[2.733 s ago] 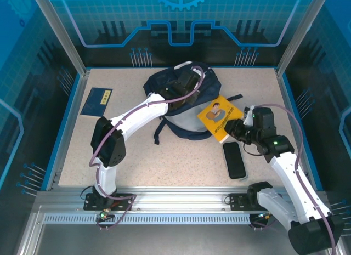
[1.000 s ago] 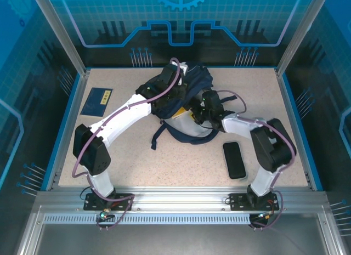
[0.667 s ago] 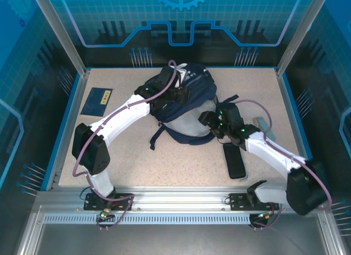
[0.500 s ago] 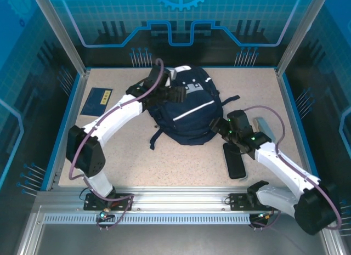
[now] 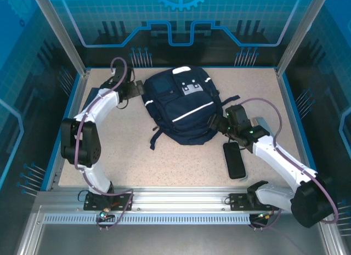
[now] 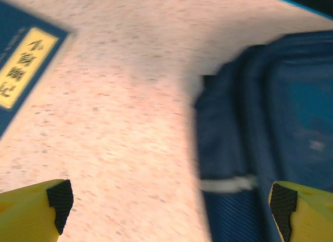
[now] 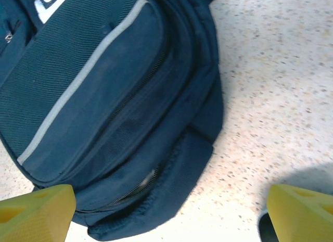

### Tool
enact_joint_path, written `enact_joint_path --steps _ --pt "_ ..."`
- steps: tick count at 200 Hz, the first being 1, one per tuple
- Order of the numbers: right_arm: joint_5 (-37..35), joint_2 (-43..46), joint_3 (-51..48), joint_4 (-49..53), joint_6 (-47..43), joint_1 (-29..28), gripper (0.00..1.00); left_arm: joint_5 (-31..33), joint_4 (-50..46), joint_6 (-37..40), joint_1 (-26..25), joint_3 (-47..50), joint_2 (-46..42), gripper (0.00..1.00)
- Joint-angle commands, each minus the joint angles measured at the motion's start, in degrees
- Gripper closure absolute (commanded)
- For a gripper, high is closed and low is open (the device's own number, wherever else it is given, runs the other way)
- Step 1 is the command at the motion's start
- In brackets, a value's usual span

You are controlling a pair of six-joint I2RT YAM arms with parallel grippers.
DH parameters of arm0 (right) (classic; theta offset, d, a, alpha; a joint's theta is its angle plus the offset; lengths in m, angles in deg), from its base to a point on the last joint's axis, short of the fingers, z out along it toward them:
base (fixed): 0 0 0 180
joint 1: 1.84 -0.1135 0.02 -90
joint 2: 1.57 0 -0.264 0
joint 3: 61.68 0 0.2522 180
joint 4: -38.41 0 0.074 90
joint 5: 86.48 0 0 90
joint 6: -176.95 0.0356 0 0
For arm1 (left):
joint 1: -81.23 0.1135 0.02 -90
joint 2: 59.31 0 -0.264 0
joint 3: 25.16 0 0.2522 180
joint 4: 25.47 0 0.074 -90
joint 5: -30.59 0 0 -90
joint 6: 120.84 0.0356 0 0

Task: Pack books, pencil case, and school supplies into a backpack

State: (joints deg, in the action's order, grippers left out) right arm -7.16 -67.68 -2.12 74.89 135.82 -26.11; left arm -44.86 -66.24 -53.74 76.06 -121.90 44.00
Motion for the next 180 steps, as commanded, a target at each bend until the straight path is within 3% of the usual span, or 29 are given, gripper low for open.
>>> enact_joint_path --steps 1,86,141,180 --pt "2.96 -2.51 2.86 -2.01 -1.37 0.1 0.04 0.23 -1.46 -1.8 4.49 -3.67 4.42 0.01" --pt "5.67 -8.41 6.63 -2.12 -0.38 -0.6 0.04 -5.92 -8.31 -5.87 15.26 -12.6 18.84 0.01" --pt "6.68 -8.2 5.7 -1.67 1.3 -0.76 0.05 -5.62 -12.35 -7.08 17.91 -14.53 22.83 0.01" --pt "5.27 -6.81 5.44 -0.51 2.28 -0.78 0.06 -11.62 -15.47 -6.33 17.91 -15.15 24.88 0.03"
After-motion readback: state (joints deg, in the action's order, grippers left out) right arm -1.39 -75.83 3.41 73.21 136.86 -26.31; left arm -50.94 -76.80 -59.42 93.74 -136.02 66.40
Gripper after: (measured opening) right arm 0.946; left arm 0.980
